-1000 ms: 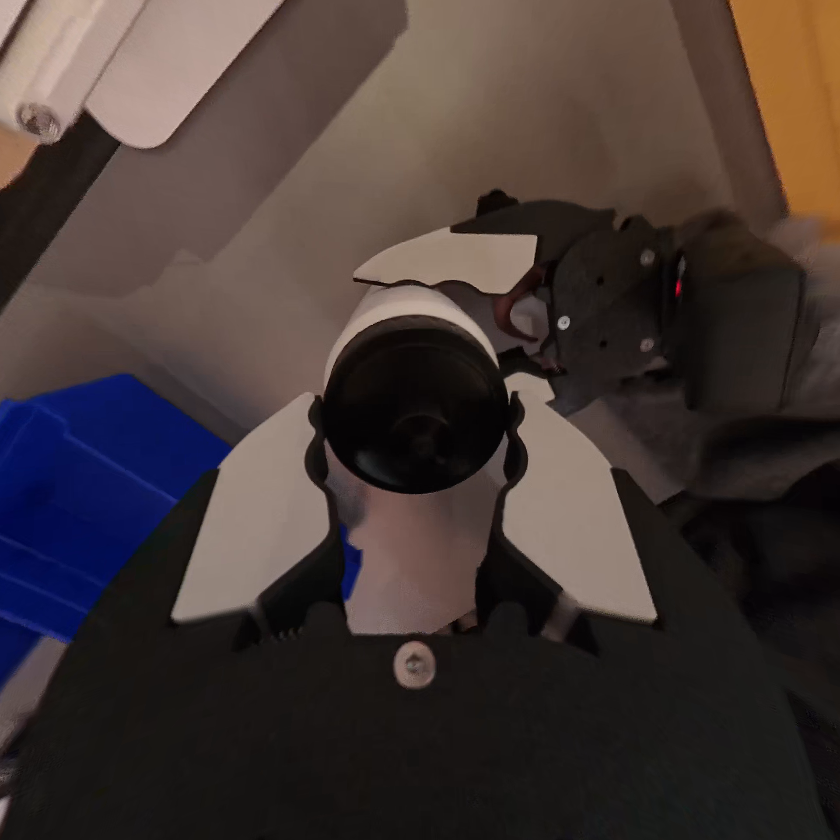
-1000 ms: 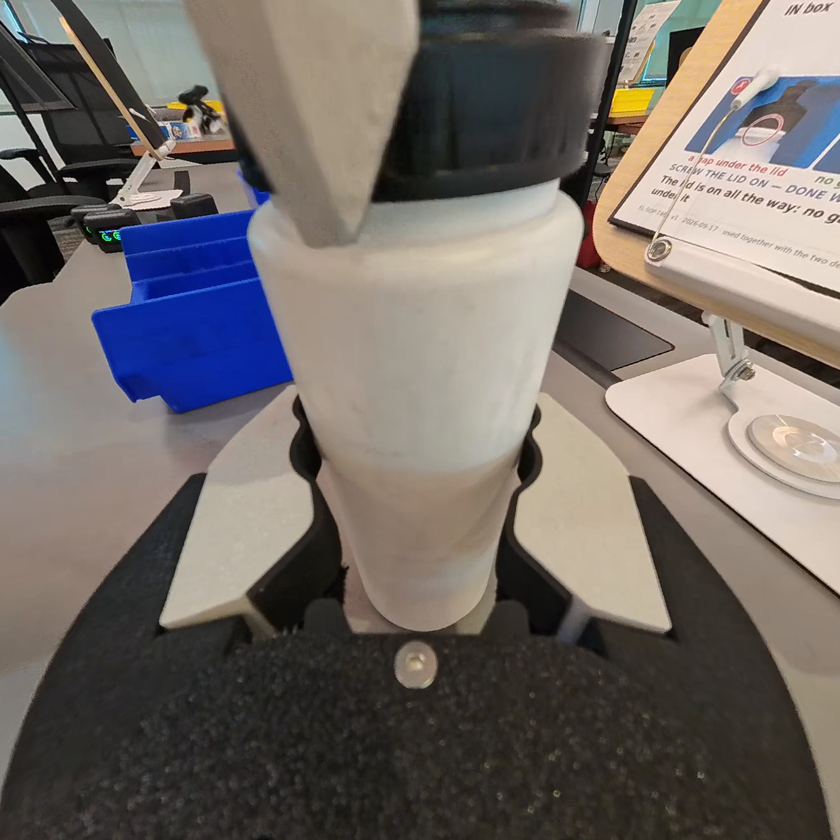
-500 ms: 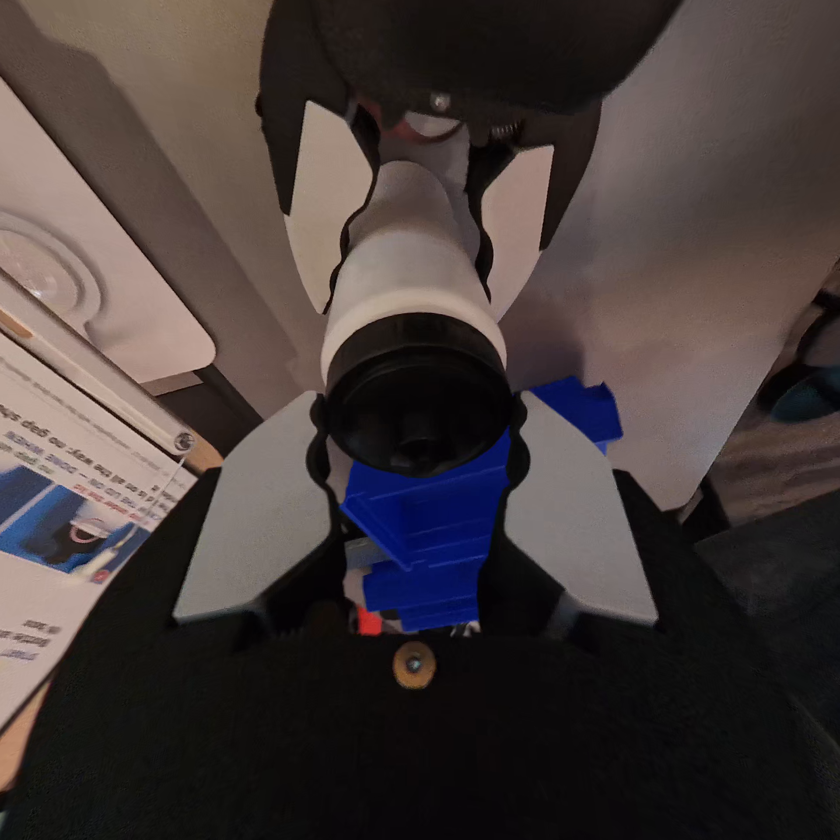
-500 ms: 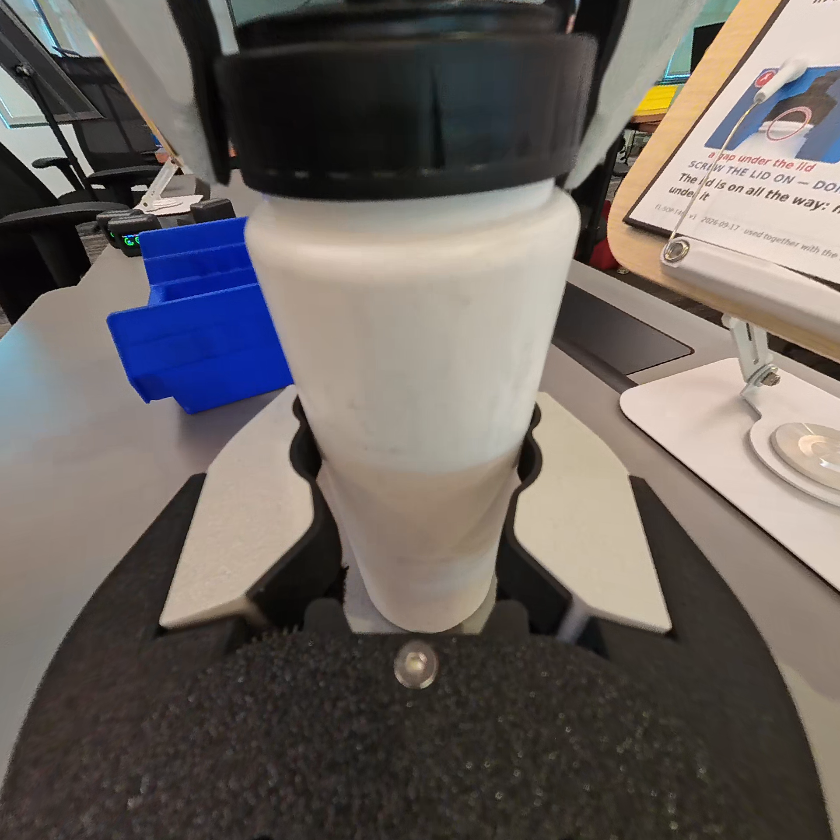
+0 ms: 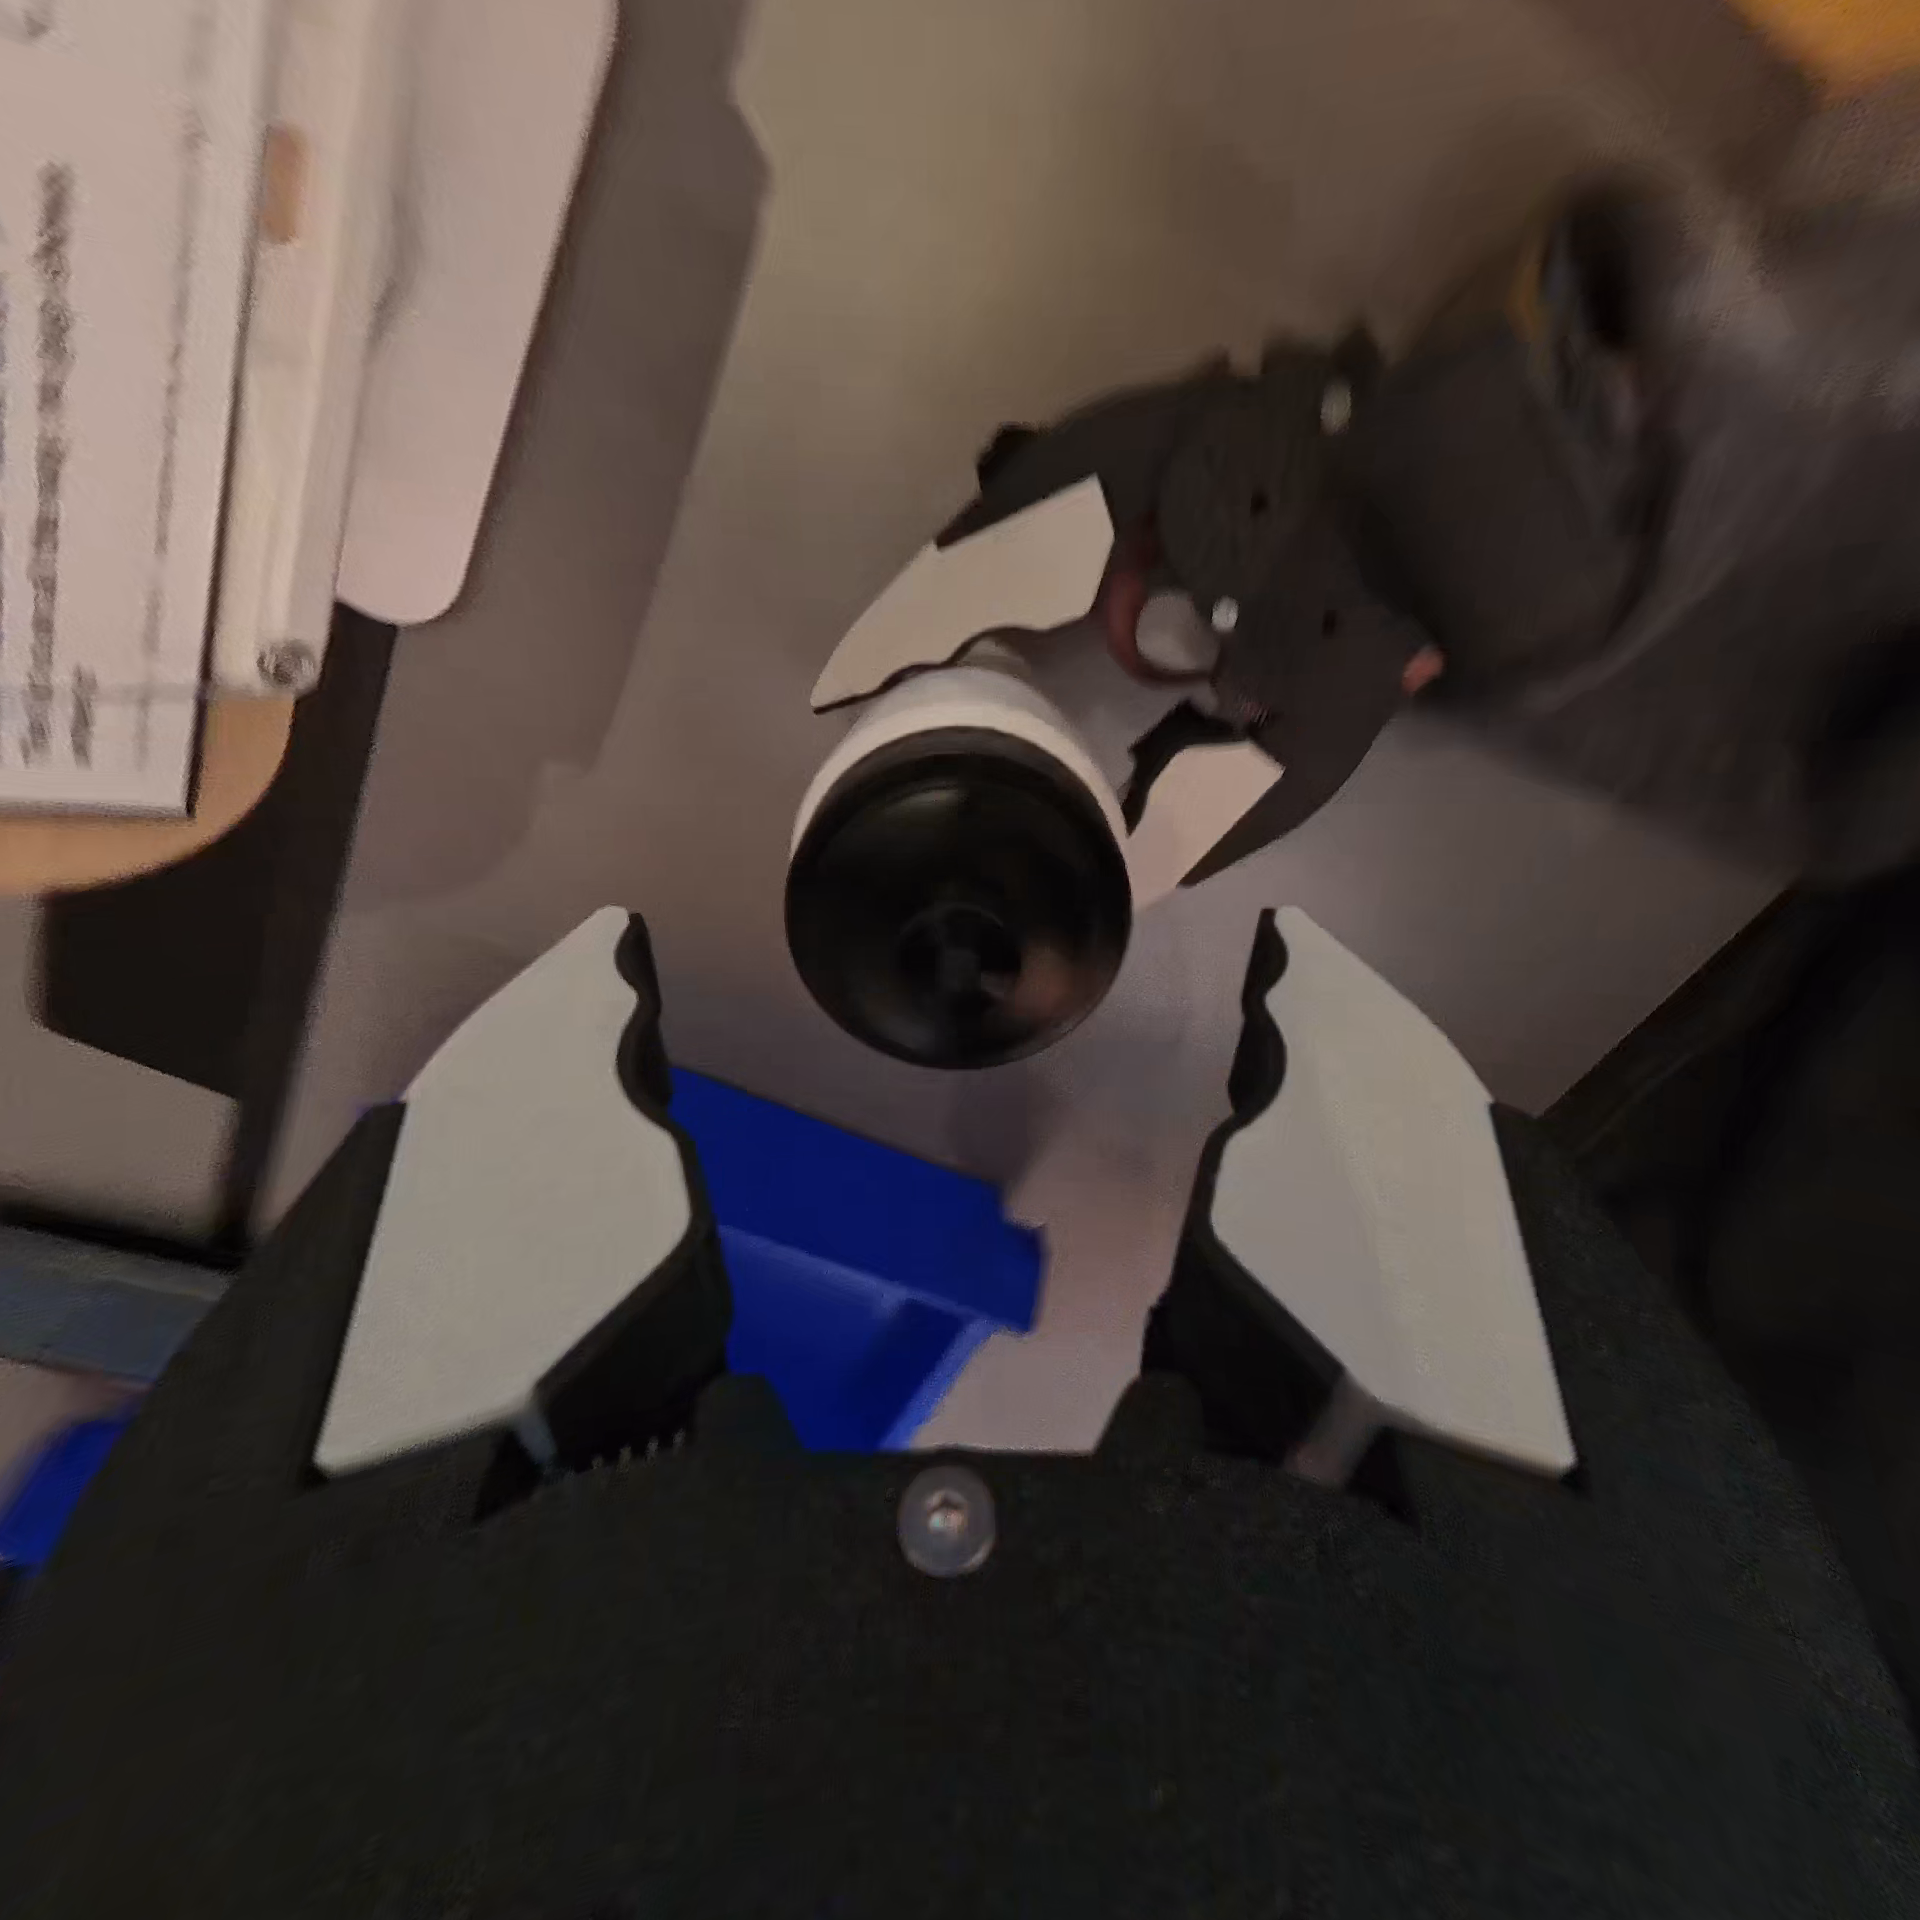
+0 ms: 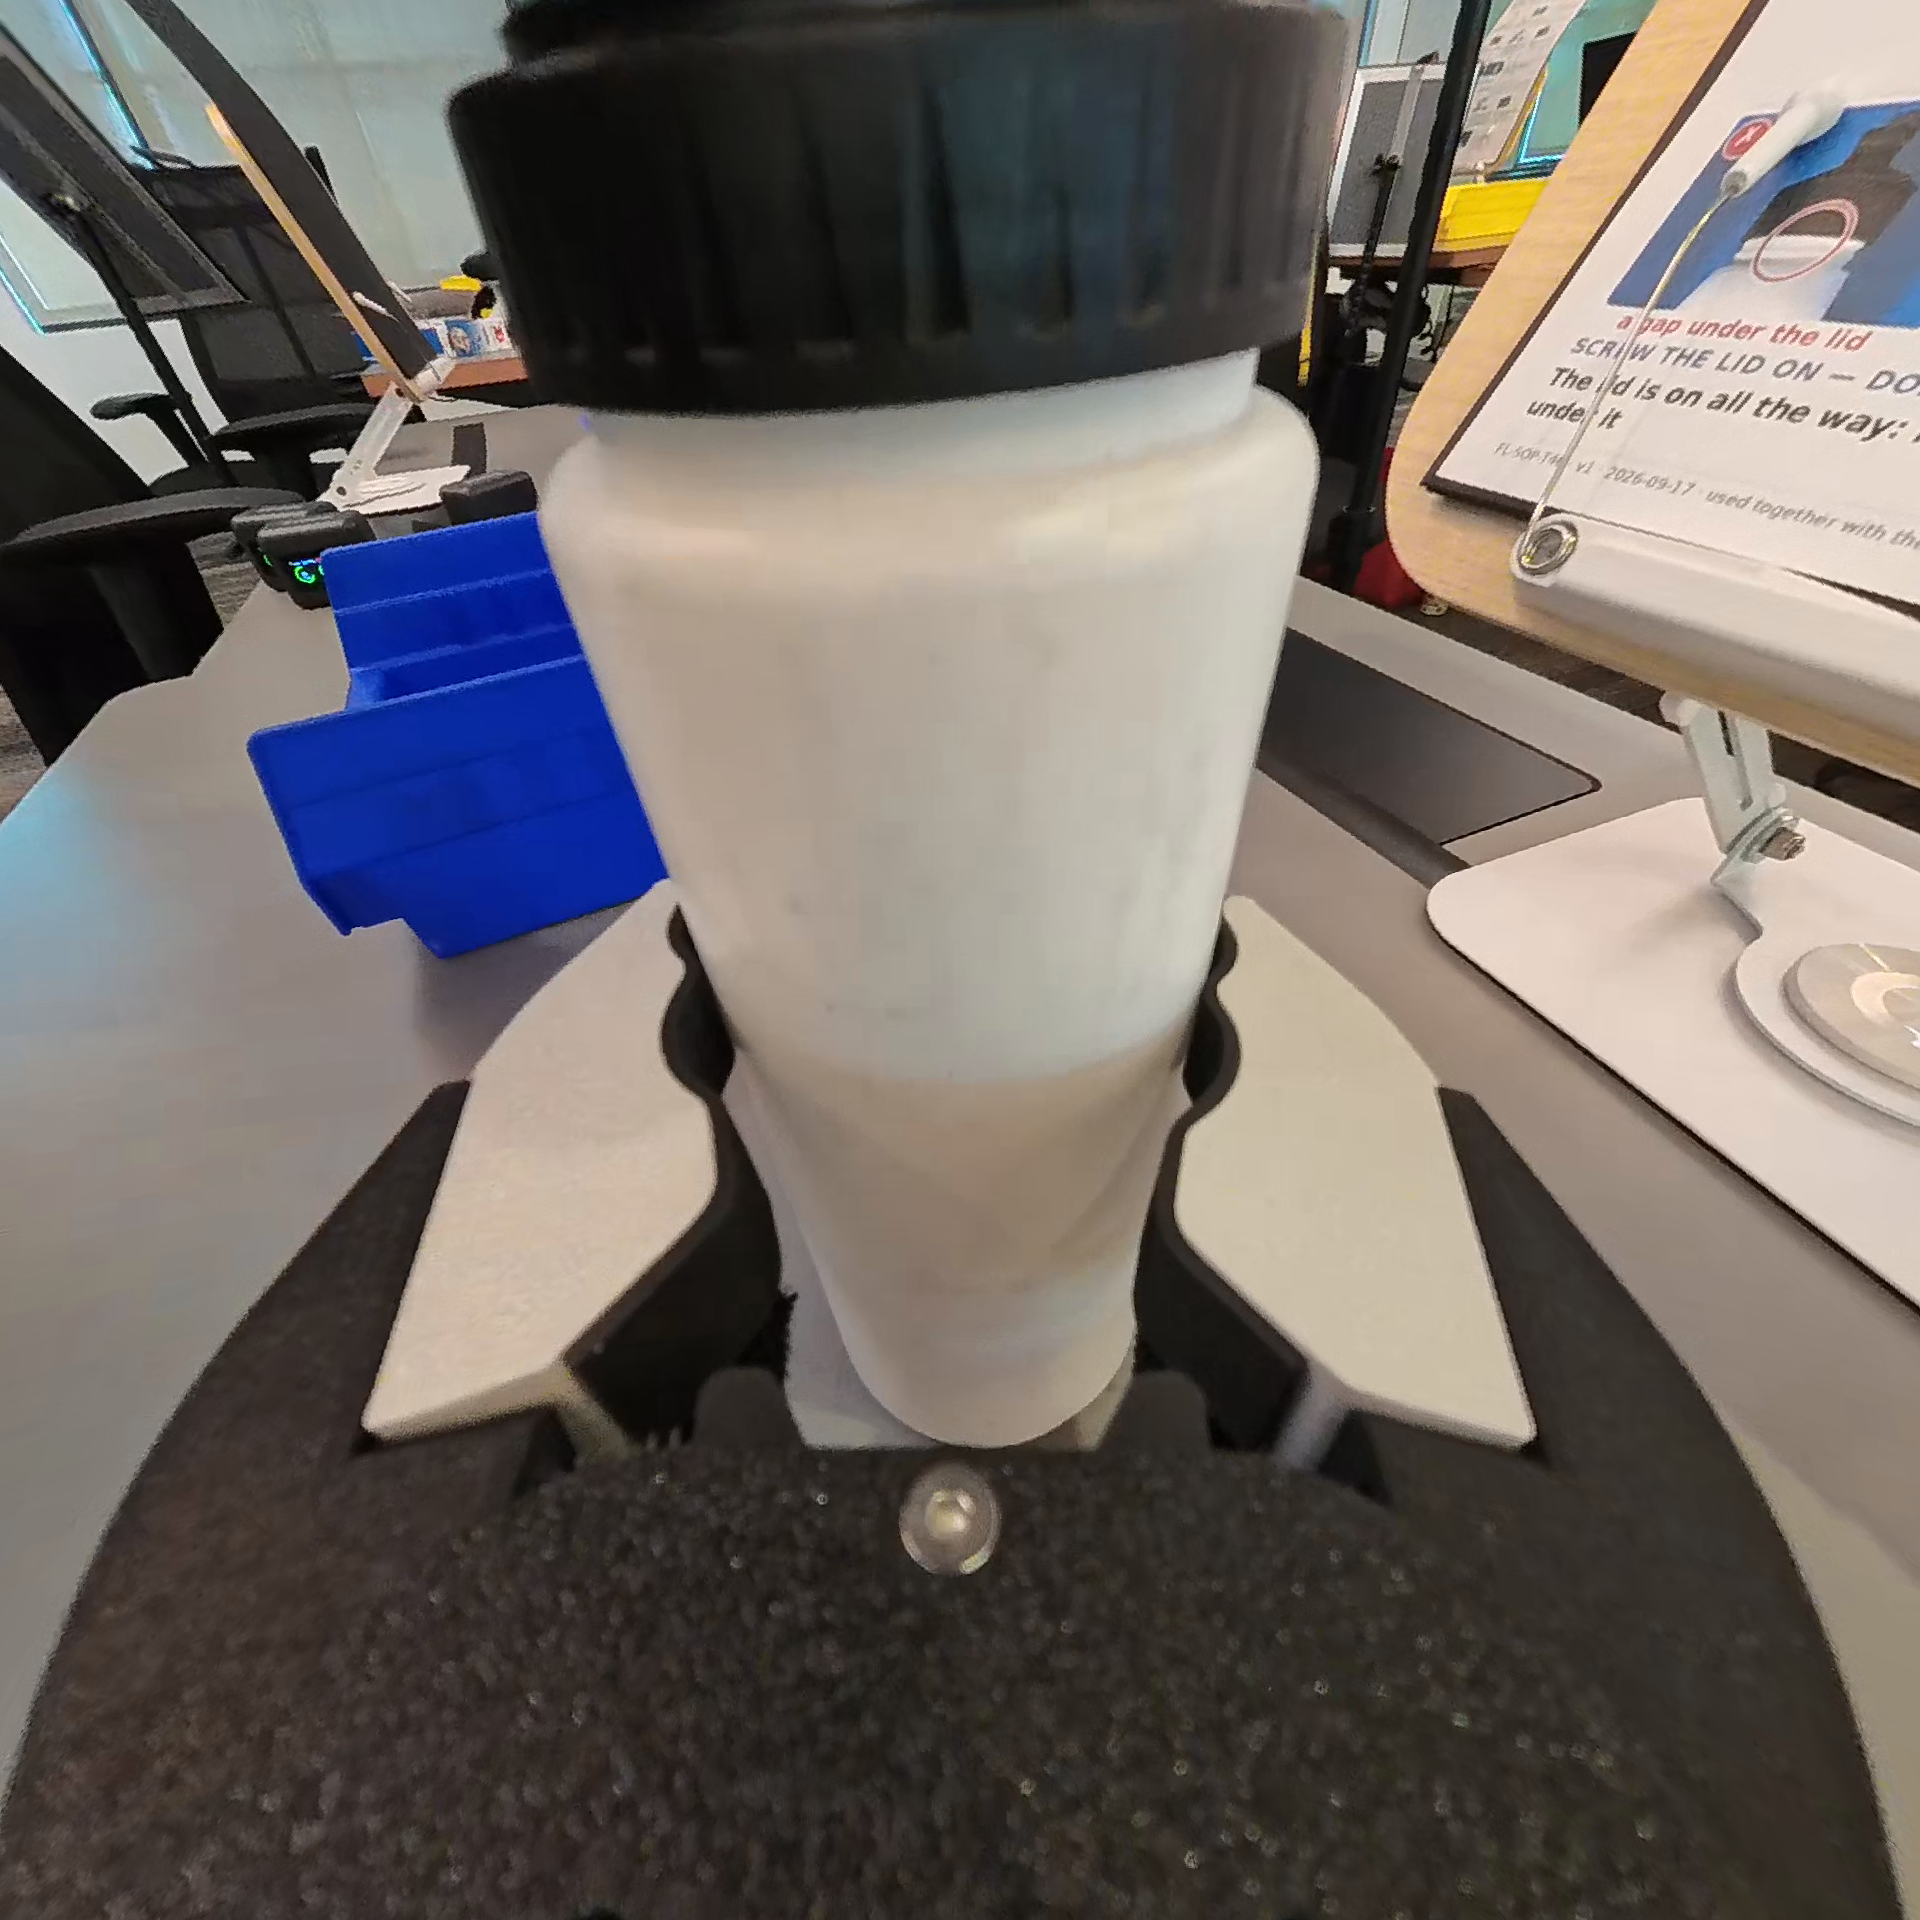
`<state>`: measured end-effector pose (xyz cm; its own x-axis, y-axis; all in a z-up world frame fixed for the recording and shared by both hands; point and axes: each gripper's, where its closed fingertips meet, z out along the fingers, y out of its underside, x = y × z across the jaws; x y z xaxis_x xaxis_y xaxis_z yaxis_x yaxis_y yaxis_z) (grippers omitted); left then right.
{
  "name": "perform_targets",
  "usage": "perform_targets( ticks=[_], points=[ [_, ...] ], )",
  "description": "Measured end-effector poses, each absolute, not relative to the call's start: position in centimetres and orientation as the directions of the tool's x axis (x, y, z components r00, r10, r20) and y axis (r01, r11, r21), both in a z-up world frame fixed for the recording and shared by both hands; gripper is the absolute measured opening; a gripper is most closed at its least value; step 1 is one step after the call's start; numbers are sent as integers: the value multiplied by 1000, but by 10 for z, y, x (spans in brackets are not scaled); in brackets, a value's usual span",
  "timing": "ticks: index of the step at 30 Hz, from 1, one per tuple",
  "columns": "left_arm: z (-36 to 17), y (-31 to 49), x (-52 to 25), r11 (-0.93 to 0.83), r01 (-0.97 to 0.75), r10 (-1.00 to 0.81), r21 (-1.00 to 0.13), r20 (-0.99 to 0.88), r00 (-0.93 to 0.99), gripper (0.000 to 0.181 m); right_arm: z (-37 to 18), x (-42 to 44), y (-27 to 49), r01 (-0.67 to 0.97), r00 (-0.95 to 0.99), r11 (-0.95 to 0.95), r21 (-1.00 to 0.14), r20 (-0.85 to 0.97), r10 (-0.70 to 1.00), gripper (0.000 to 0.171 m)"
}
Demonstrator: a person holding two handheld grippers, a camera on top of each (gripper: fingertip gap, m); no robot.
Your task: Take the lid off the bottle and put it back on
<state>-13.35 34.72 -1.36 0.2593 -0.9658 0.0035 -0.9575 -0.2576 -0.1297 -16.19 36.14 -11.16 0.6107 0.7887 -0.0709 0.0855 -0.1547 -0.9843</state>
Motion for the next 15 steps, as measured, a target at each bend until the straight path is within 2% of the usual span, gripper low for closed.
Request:
perform_targets(
  ticks=[3,7,13,15],
  points=[
    [-3,343,-132,-545,-811,-837,-212,88,540,112,-112,-162,361,85,611,-155,-984,-71,788,88],
    [-11,337,-143,-712,-672,-695,-202,67,716,110,-113,-162,360,94,613,-155,-983,-65,787,88],
    [-27,337,-140,-773,-612,-624,-165,30,781,110,-114,-163,360,115,623,-155,-981,-50,781,88],
    [-27,341,-133,-778,-605,-619,-168,46,784,104,-114,-163,360,116,624,-153,-981,-48,780,88]
  ],
)
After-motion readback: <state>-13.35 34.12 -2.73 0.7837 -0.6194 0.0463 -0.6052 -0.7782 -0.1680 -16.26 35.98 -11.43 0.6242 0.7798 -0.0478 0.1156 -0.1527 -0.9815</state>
